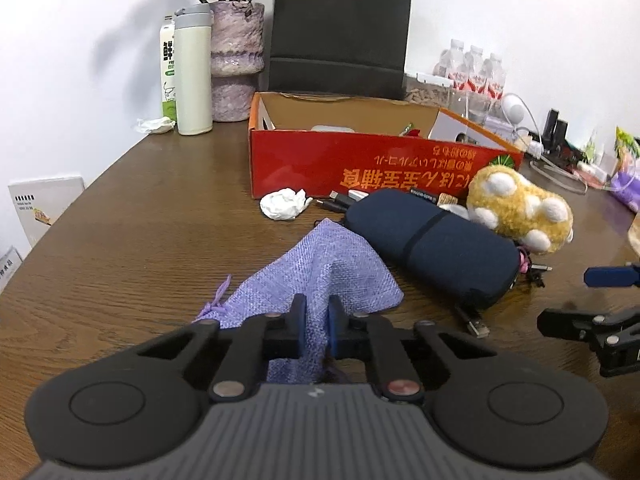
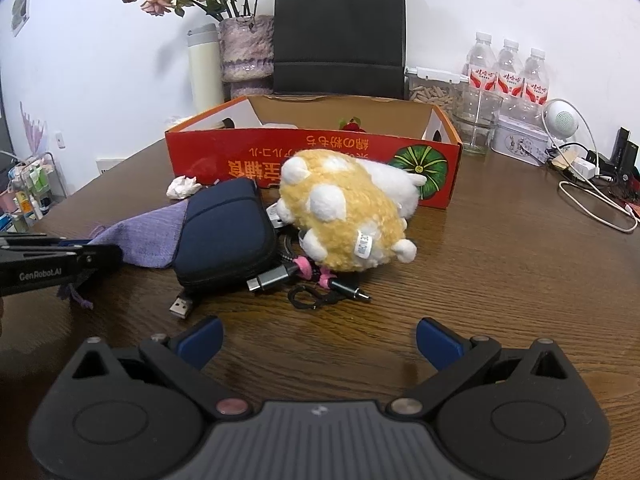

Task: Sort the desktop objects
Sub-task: 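Grasp the purple cloth pouch with the left gripper and lift it, then carry the purple pouch over the box while the right carries the plush toy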

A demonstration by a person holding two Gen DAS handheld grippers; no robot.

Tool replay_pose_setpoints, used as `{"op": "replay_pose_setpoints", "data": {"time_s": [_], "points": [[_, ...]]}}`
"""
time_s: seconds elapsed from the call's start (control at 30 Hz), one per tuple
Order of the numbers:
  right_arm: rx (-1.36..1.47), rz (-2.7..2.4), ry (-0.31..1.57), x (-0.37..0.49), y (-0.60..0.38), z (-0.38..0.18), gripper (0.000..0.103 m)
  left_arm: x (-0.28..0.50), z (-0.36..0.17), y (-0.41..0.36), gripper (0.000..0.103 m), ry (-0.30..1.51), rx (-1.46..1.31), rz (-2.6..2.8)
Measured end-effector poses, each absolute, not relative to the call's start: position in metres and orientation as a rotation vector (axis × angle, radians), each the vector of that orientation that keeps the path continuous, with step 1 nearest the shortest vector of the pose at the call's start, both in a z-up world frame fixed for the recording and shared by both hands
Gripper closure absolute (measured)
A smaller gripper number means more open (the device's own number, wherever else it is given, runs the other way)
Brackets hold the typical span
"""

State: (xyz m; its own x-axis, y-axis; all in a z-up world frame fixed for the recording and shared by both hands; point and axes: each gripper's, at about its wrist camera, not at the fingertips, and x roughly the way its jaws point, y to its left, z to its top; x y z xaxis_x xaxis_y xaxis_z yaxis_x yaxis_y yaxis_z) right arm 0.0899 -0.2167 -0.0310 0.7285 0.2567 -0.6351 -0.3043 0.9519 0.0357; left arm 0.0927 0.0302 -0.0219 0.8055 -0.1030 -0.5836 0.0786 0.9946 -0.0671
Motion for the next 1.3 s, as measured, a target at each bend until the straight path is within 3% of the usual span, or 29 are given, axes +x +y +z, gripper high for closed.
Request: {"op": "replay_pose_setpoints", "data": {"time_s": [0.4, 0.8, 0.87, 1.1, 1.3], "points": [[-0.091, 0.307, 0.609, 0.098, -0.216, -0.008, 0.0, 0.087, 0.016, 0.046, 0.094, 0.493, -0.076, -0.079], [-0.119, 0.321, 0.599, 0.156, -0.215, -0.004, 0.0, 0.098, 0.015, 0.044, 0.094, 0.484, -0.085, -0.1], [-0.122, 0.333, 0.617, 0.163, -0.216, -0.01, 0.004, 0.102, 0.014, 0.045, 0.094, 0.487, -0.088, -0.097], [-0.117, 0.397, 0.642, 0.176, -0.218, -0.015, 0.047, 0.112, 0.015, 0.042, 0.094, 0.486, -0.088, -0.112], [-0.121, 0.407, 0.619, 0.17, -0.219, -0.013, 0.053, 0.117, 0.016, 0.039, 0.094, 0.481, -0.078, -0.126]]}}
